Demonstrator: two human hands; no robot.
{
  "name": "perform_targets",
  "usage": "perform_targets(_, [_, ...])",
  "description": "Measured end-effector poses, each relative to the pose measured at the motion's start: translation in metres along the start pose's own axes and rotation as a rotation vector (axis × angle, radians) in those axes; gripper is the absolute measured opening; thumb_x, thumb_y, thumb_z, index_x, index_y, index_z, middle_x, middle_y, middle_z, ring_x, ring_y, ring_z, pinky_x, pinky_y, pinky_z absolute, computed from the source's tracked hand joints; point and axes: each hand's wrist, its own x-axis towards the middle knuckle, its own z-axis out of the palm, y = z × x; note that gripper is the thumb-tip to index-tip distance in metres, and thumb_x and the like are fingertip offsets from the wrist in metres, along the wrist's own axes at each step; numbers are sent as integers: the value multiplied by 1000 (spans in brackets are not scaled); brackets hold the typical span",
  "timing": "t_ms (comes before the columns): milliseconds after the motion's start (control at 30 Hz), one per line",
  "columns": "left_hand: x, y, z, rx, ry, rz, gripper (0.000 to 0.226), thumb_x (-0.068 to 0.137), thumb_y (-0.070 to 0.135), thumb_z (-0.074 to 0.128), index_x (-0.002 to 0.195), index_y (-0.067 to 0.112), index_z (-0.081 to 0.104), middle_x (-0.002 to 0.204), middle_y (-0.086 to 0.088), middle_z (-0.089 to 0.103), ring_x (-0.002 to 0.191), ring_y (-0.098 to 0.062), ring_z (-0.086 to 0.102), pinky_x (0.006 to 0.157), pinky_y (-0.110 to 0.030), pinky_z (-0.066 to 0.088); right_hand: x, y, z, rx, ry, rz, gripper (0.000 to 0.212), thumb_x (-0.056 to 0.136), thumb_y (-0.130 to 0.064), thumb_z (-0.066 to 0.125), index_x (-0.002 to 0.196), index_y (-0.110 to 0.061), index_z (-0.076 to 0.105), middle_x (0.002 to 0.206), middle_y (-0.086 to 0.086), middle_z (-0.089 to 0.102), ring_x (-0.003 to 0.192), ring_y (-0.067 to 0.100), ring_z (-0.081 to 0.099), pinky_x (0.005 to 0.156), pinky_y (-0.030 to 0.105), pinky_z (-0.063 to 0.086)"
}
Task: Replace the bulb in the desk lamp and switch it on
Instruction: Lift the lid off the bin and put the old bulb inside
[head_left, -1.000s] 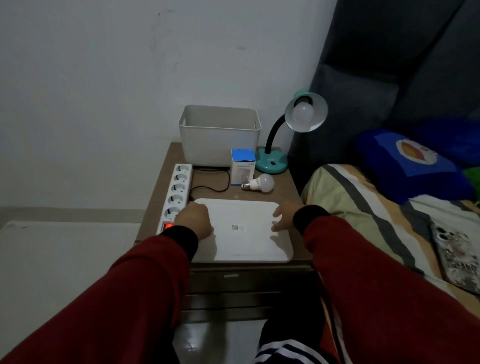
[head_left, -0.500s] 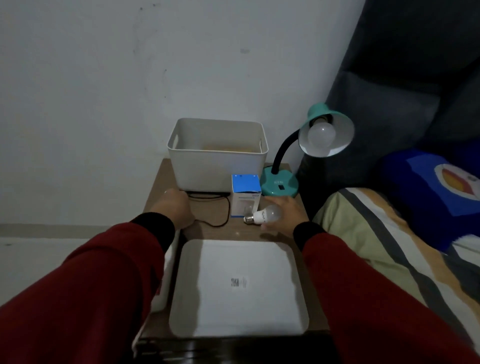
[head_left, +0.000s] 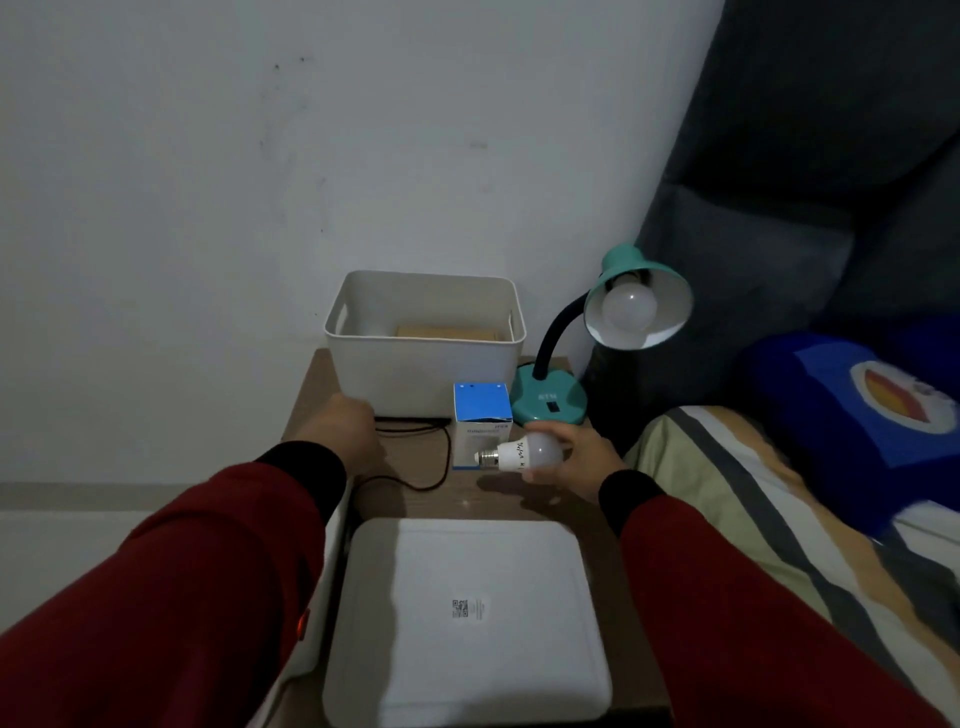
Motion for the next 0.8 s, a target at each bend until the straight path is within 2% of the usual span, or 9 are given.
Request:
perform_targets(133, [1, 8, -34, 19, 65, 51, 37, 87, 23, 58, 115, 0, 58, 123, -19, 57, 120, -31, 50, 97, -34, 46, 0, -37, -25, -27, 51, -70, 63, 69, -15, 82, 126, -19, 59, 131, 4, 57, 110, 14, 52, 91, 24, 44])
perform_targets(233, [13, 10, -63, 4, 125, 61, 36, 86, 29, 59, 110, 2, 59, 120, -18, 59, 110, -31, 56, 91, -35, 49, 17, -72, -43, -17, 112, -139, 63, 68, -18, 83, 126, -18, 59, 127, 7, 60, 110, 20, 57, 90, 29, 50])
perform_targets(400, [53, 16, -98, -16, 169, 71, 37, 89, 25, 56, 117, 0, 56, 127, -21, 52, 117, -33, 52, 93, -35, 47, 67, -118, -54, 34, 200, -168, 62, 69, -22, 82, 126, -22, 59, 116, 3, 58, 103, 18, 54, 88, 29, 49])
perform_targets(567, [111, 18, -105, 31, 163, 69, 29, 86, 22, 58, 108, 3, 62, 118, -17, 61, 110, -29, 58, 88, -31, 50, 135, -135, -42, -71, 148, -126, 62, 69, -24, 82, 127, -23, 58, 123, 7, 61, 107, 20, 57, 90, 25, 43])
perform_targets(700, [153, 16, -91, 99, 140, 90, 28, 88, 26, 55, 107, 7, 62, 117, -11, 64, 114, -27, 58, 93, -29, 46, 182, -130, -21, -159, 76, -96, 65, 71, -22, 81, 131, -20, 55, 133, 6, 57, 120, 22, 53, 95, 22, 39])
perform_targets(800, [178, 12, -73, 110, 82, 88, 31, 89, 28, 53, 109, 6, 62, 120, -13, 63, 116, -28, 57, 98, -30, 44, 209, -119, -6, -139, 24, -37, 68, 70, -16, 82, 132, -18, 54, 134, 7, 56, 120, 22, 53, 94, 21, 40])
